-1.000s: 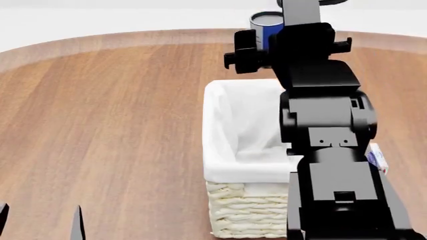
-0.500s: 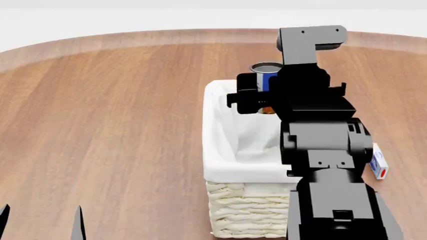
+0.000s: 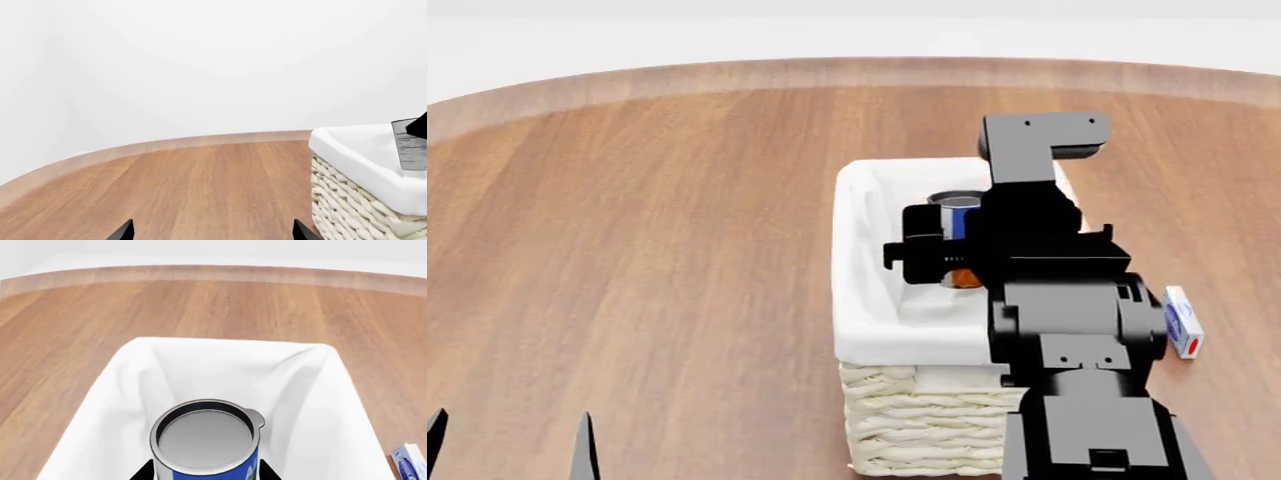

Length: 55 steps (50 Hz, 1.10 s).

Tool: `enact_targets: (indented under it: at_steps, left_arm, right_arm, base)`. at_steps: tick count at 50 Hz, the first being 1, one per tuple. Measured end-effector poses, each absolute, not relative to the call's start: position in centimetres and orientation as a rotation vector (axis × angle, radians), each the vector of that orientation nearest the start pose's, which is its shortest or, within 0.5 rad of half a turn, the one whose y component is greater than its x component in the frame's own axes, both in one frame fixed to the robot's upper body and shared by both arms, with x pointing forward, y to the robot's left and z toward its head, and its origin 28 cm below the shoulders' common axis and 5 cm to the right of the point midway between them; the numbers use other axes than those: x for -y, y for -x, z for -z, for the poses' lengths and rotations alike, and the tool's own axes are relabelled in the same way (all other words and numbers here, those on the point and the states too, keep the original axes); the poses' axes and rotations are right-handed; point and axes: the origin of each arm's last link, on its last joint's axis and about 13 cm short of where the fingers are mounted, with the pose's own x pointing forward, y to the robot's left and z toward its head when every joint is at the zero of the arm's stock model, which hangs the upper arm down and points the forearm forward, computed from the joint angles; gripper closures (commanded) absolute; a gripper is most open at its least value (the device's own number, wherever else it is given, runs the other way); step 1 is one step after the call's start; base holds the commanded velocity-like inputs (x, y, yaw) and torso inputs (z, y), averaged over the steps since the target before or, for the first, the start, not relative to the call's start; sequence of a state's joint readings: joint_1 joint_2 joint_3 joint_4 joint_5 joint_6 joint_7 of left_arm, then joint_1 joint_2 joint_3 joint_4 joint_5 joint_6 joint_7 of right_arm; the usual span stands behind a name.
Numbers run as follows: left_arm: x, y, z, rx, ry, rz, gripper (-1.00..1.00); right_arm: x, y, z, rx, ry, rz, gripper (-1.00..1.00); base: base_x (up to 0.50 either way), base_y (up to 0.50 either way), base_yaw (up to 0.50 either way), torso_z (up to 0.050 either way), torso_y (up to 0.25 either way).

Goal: Pick up the alphabet soup and put it in the basket.

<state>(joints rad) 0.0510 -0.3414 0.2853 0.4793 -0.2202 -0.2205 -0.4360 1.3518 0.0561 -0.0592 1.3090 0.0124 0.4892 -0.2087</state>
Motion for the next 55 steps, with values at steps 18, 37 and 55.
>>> enact_targets:
  at_steps: [18,37,55]
  left_arm:
    - [-20.5,-18.4,-7.9,0.125,-0.055,-0.044,-1.00]
    - [-20.5,-18.5,-7.8,0.124,-0.056,-0.044,-1.00]
    - [-20.5,-18.4,-7.8,0.123,-0.056,-0.043,-1.00]
  right_arm:
    - [12.1,-41.5,-16.1,-0.486,-0.010,-0.152,1.00]
    - [12.2,-41.4,-15.6,-0.492,-0.012,-0.156,-1.00]
    - [12.2,-41.6,-16.0,-0.463,0.000,-0.171,-1.00]
  base:
    - [0.00,0.00,0.00,0.001,0.001]
    - [0.00,0.00,0.00,0.000,0.001]
    - [0.00,0.00,0.00,0.000,0.000]
